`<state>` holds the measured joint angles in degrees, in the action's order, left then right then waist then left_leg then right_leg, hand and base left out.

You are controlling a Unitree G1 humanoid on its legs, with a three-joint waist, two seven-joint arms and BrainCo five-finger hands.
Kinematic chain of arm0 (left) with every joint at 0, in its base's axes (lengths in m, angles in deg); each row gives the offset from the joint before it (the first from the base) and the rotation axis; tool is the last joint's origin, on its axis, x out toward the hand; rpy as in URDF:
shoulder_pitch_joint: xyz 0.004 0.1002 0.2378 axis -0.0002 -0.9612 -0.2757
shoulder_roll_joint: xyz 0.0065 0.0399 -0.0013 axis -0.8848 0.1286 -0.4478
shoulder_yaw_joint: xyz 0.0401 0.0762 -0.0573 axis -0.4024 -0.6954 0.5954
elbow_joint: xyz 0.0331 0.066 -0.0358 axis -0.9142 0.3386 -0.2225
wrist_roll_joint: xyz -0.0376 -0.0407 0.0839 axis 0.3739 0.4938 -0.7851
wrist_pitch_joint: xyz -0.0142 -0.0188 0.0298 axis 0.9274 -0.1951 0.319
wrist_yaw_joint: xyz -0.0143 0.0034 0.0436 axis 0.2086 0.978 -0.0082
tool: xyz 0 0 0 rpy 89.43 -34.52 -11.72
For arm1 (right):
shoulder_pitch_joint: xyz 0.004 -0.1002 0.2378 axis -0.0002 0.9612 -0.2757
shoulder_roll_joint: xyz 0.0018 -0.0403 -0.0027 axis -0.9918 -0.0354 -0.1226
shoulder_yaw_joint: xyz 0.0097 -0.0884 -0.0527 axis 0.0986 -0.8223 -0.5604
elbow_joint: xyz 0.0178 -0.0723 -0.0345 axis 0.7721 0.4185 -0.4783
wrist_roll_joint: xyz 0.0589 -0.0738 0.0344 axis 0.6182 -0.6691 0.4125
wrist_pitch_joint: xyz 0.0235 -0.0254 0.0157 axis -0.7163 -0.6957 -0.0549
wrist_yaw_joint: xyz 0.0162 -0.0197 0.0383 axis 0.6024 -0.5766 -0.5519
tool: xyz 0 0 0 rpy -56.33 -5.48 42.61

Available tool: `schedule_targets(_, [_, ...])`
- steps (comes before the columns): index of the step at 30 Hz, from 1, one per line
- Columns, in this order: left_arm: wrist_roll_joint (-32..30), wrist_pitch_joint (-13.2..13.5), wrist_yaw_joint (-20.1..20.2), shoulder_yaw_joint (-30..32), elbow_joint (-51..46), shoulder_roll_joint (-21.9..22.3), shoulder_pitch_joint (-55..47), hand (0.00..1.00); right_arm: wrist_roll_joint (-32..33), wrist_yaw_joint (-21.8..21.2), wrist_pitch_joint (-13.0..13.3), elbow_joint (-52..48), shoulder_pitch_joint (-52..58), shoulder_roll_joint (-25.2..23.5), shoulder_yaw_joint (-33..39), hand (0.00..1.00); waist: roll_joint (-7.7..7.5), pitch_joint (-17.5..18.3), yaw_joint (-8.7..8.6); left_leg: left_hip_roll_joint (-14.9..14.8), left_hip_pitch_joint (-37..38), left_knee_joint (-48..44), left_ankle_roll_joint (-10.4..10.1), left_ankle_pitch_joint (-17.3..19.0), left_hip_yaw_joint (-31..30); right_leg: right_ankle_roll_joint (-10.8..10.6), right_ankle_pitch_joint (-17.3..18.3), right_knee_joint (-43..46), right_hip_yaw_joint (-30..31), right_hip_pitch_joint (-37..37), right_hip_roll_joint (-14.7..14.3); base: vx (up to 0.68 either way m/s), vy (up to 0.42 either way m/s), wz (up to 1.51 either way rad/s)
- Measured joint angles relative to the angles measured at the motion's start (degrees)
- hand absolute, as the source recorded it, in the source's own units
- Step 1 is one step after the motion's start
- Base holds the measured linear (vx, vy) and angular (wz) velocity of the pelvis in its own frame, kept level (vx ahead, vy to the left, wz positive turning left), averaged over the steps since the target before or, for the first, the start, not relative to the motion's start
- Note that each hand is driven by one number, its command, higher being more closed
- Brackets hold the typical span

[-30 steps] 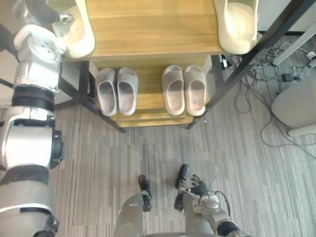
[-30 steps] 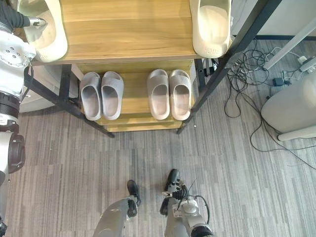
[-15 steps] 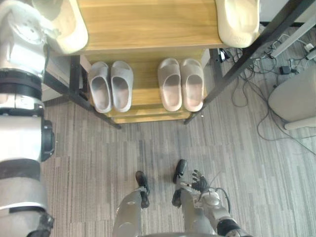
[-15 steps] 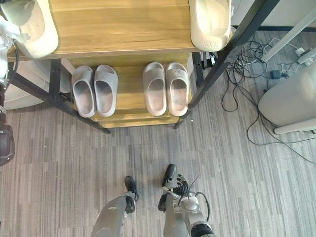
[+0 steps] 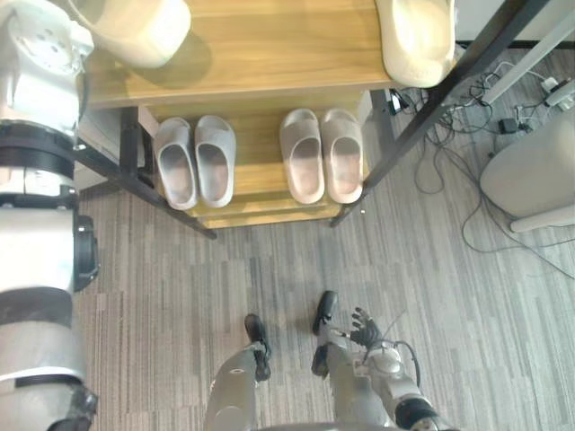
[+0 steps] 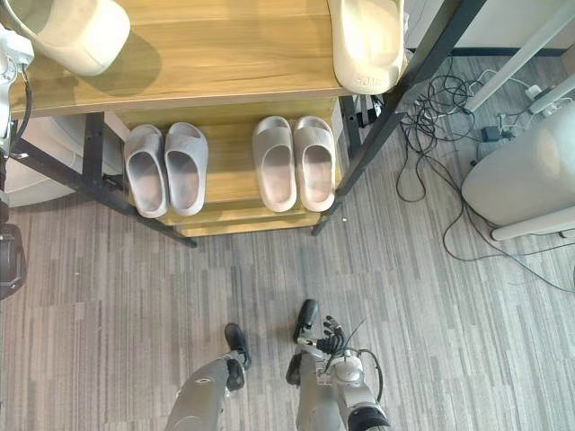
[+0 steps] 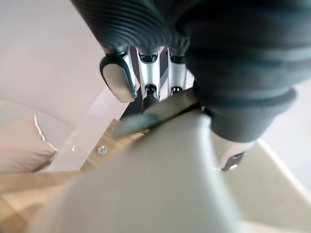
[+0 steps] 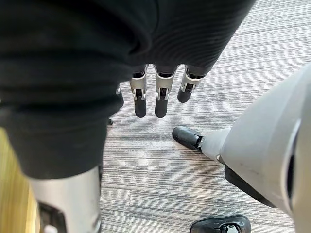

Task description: Organize the slippers on the shoe rack

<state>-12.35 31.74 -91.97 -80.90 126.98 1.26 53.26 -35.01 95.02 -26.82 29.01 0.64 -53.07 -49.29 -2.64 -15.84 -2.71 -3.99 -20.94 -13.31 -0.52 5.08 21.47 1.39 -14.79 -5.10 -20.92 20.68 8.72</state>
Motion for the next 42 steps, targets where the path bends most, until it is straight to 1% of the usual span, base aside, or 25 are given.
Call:
schedule_targets(1, [0.02,0.05,-0.77,0.08,-0.58,0.05,-0.78,1.00,0.00,0.00,0.00,0.77,-0.06,0.10,-0.24,0.00,0.08,-0.05,-0.03,0.00,0.24,0.00,0.00,-0.01,-0.09,0.00,0.00,0.00,-0.07,-0.28,-0.02,-0.02,0.065,0.02])
schedule_targets(3, [0.02,0.07,-0.97,0.14,-0.94,0.40,-1.40,1.00,0.00,0.00,-0.03,1.56,-0.09,0.23,-0.46,0.00,0.15,-0.09,-0.03,0.01,0.62,0.08,0.00,-0.01,-0.16,-0.01,0.01,0.00,-0.19,-0.70,-0.02,-0.02,0.068,0.01])
schedule_targets(5, [0.01,0.08,-1.18,0.88,-3.13,0.79,-3.19,1.00,-0.01,0.00,-0.03,1.95,-0.03,0.36,-0.67,0.00,0.18,-0.10,-0.04,0.07,0.98,0.15,-0.01,0.00,-0.15,-0.03,0.03,0.00,-0.19,-1.01,0.01,-0.02,0.068,0.00])
schedule_targets(9, [-0.01,0.14,-3.34,1.45,-9.82,1.30,-8.04,1.00,-0.04,0.00,-0.01,2.19,-0.07,0.45,-2.08,0.00,0.21,-0.09,0.00,0.15,1.24,0.13,0.00,-0.01,-0.33,-0.04,0.04,0.00,-0.38,-1.36,0.06,-0.03,0.076,0.02])
schedule_targets(14, [-0.02,0.22,-4.57,2.71,-18.50,4.42,-15.68,1.00,-0.07,0.01,0.02,2.56,0.29,0.48,-2.85,0.00,0.59,0.06,0.37,0.17,3.66,0.16,-0.35,0.49,-0.76,-0.23,1.10,0.00,-0.77,-4.03,0.04,-0.02,0.074,0.04])
schedule_targets(15, [-0.07,0.38,-4.62,2.71,-20.66,5.55,-17.23,1.00,-0.07,0.02,0.03,2.56,0.36,0.52,-2.86,0.00,0.83,0.17,0.61,0.17,4.12,0.15,-0.40,0.64,-0.85,0.05,1.48,0.00,-0.92,-4.52,0.03,-0.01,0.083,0.08])
schedule_targets(16, [-0.16,0.79,-4.63,2.70,-21.99,6.69,-18.55,1.00,-0.09,0.02,0.03,2.56,0.56,0.60,-2.86,0.00,1.40,0.48,0.64,0.22,4.30,0.15,-0.69,0.89,-1.24,-0.02,1.60,0.00,-1.32,-4.92,-0.02,-0.01,0.068,0.09])
schedule_targets(17, [-0.19,0.86,-4.63,2.69,-22.34,7.03,-18.94,1.00,-0.10,0.02,0.03,2.55,0.65,0.66,-2.86,0.00,1.62,0.61,0.63,0.24,4.32,0.15,-0.69,0.89,-1.38,-0.06,1.65,0.01,-1.45,-4.99,-0.02,0.00,0.059,0.12])
schedule_targets(18, [-0.21,0.90,-4.63,2.65,-22.88,7.94,-19.60,1.00,-0.10,-0.01,0.01,2.56,0.88,0.87,-2.87,0.00,2.12,0.89,0.70,0.28,4.40,0.14,-0.57,0.82,-1.61,-0.13,1.71,0.01,-1.77,-5.23,-0.01,0.02,0.055,0.10])
schedule_targets(19, [-0.44,0.91,-4.62,2.53,-23.05,8.86,-20.92,1.00,-0.12,-0.02,-0.02,2.59,1.38,1.13,-2.87,0.00,3.03,1.38,0.79,0.23,5.10,0.15,-0.61,0.87,-1.82,-0.32,1.73,0.01,-2.09,-6.16,-0.09,0.04,0.077,0.09])
schedule_targets(21, [-1.21,0.89,-4.60,2.18,-23.05,9.19,-21.57,1.00,-0.13,-0.02,0.00,2.53,1.91,1.20,-2.87,0.00,3.52,1.69,0.84,0.10,6.01,0.16,-0.64,1.11,-1.99,-0.54,1.70,0.01,-2.43,-7.06,-0.24,0.04,0.052,0.08])
schedule_targets(22, [-1.97,0.91,-4.60,1.79,-23.22,10.22,-21.59,1.00,-0.13,-0.02,-0.01,2.51,2.74,1.44,-2.87,0.00,4.23,2.18,0.87,0.09,6.67,0.16,-0.66,1.21,-2.85,-0.75,2.08,0.01,-3.01,-8.21,-0.31,0.03,0.034,0.12])
schedule_targets(25, [-2.48,1.24,-4.58,0.48,-25.33,10.47,-22.23,1.00,-0.15,-0.11,-0.04,2.60,3.29,2.02,-3.67,0.00,4.81,3.08,0.83,0.06,7.01,0.22,-0.67,1.34,-3.34,-0.88,2.33,0.00,-3.42,-8.76,-0.35,0.00,0.047,0.11])
schedule_targets(28, [-3.02,2.00,-4.51,-0.87,-25.50,10.76,-22.26,1.00,-0.19,-0.22,-0.04,2.60,3.34,2.20,-4.00,0.00,5.11,3.52,0.83,0.12,7.02,0.23,-0.66,1.34,-3.39,-0.90,2.33,0.00,-3.44,-8.79,-0.26,-0.03,0.050,0.01])
schedule_targets(32, [-3.54,2.17,-4.45,-2.77,-25.50,12.34,-22.29,1.00,-0.26,-0.41,-0.03,2.58,4.28,2.15,-4.42,0.00,5.21,4.81,0.71,0.12,7.03,0.26,-0.66,1.34,-3.40,-0.91,2.33,0.00,-3.55,-8.79,-0.26,-0.02,0.043,0.00])
schedule_targets(34, [-3.57,2.54,-4.44,-3.90,-25.50,12.65,-22.26,1.00,-0.32,-0.44,-0.03,2.60,4.38,2.15,-4.41,0.00,5.23,5.44,-0.10,0.14,7.04,0.27,-0.66,1.34,-3.37,-0.93,2.33,0.00,-3.55,-8.78,-0.18,-0.02,0.050,-0.01])
schedule_targets(38, [-3.58,2.54,-4.41,-5.79,-25.49,13.25,-22.20,1.00,-0.75,-0.43,0.02,3.30,4.40,2.24,-4.25,0.00,5.37,6.15,-0.60,0.12,7.08,0.26,-0.76,1.41,-3.18,-0.94,2.33,0.00,-3.37,-8.68,-0.11,-0.04,0.056,-0.03])
schedule_targets(42, [-3.61,2.66,-4.40,-7.14,-25.48,13.39,-21.95,1.00,-2.33,-0.39,0.10,3.37,4.36,2.34,-3.80,0.00,5.52,6.28,-1.14,0.10,7.12,0.20,-1.42,1.85,-2.71,-1.18,2.53,-0.03,-3.02,-8.43,-0.03,-0.03,0.048,-0.06])
